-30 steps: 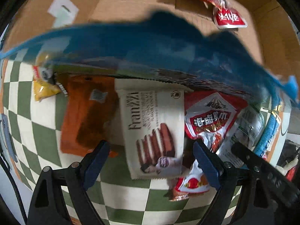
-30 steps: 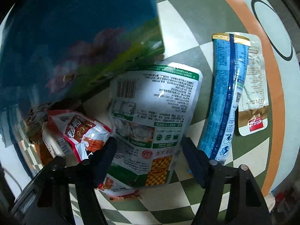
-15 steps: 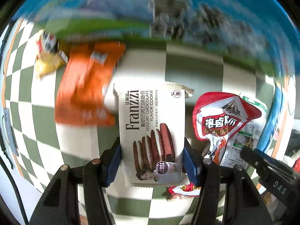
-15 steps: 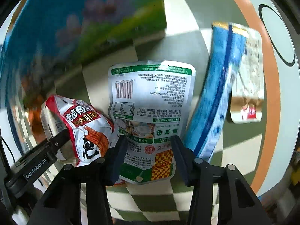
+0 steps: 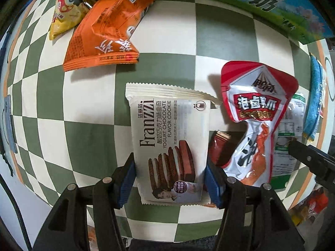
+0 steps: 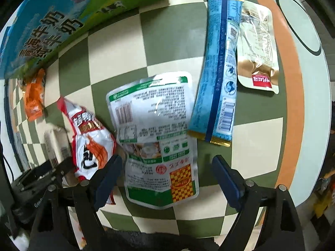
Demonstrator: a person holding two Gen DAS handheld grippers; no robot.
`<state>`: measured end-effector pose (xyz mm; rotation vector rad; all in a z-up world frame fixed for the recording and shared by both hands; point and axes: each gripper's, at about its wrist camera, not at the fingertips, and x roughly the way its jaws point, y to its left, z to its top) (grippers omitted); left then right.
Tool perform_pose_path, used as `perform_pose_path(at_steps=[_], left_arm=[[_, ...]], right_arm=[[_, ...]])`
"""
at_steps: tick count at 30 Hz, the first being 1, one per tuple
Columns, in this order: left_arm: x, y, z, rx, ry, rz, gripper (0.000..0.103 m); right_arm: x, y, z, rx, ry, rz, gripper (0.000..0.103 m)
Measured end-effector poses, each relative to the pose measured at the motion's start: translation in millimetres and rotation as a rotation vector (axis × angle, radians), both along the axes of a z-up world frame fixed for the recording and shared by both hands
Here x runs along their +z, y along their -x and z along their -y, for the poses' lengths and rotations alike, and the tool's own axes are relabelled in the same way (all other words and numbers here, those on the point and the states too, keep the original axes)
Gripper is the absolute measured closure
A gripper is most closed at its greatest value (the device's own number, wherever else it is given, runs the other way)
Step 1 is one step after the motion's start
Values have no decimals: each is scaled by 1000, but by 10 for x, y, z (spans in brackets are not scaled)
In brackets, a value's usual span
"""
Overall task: Organize snacks
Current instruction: 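Lift both packets into the box and open both tools to release them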
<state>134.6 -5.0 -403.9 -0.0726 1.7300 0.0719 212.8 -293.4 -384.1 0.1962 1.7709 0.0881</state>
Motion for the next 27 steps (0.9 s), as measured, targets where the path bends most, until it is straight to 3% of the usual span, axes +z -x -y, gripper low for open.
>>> perform_pose_path(at_steps=[4,9,12,13,14,19,27], left_arm=[[-30,34,39,-3,-12,-5,46],[-92,-98,58,-4,-13,2,46],[-70,-119,9,-3,-12,7,47],[-72,-128,7,-7,-15,10,47],[-67,-112,11,-9,-17,11,47],[-36,-50,35,0,-14,25,48],[213,-53,27,5,-1,61,48]], right_arm=[[-244,-16,-177,27,14,-95,10],[-205,-22,-435,118,143,-20,15],[-69,55,-520,141,113,27,42],[-26,82,-513,137,99,32,57],[-6,86,-513,129,86,33,63],[95,240,-582,107,64,43,73],[230,446,-375,65,25,55,77]])
